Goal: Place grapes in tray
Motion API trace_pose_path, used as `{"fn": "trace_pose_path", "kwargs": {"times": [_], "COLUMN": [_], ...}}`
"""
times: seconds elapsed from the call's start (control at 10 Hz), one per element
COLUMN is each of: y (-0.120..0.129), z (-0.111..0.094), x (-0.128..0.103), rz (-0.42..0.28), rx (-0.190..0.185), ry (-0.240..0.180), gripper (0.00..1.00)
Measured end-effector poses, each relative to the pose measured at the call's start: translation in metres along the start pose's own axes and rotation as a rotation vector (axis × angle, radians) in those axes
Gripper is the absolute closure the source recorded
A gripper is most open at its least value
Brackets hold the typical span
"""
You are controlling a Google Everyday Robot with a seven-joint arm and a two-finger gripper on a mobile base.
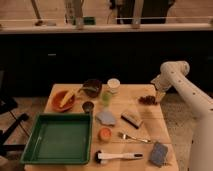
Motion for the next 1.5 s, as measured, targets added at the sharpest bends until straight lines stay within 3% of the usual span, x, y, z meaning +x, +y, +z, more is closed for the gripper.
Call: {"fn": "trace_pose_path", "kwargs": {"times": [0.3, 0.4, 1.1, 1.5], "y": [0.005, 0.007, 0.021, 0.032], "z": [0.013, 0.022, 0.036, 0.054], "x": [0.003, 0.000, 0.029, 0.040], "rz": [0.047, 0.072, 0.123, 0.146], "rx": [-0.021, -0.044, -0.104, -0.156], "ry": [-0.083, -0.126, -0.114, -0.104], "gripper": [0.20, 0.20, 0.20, 0.20]}}
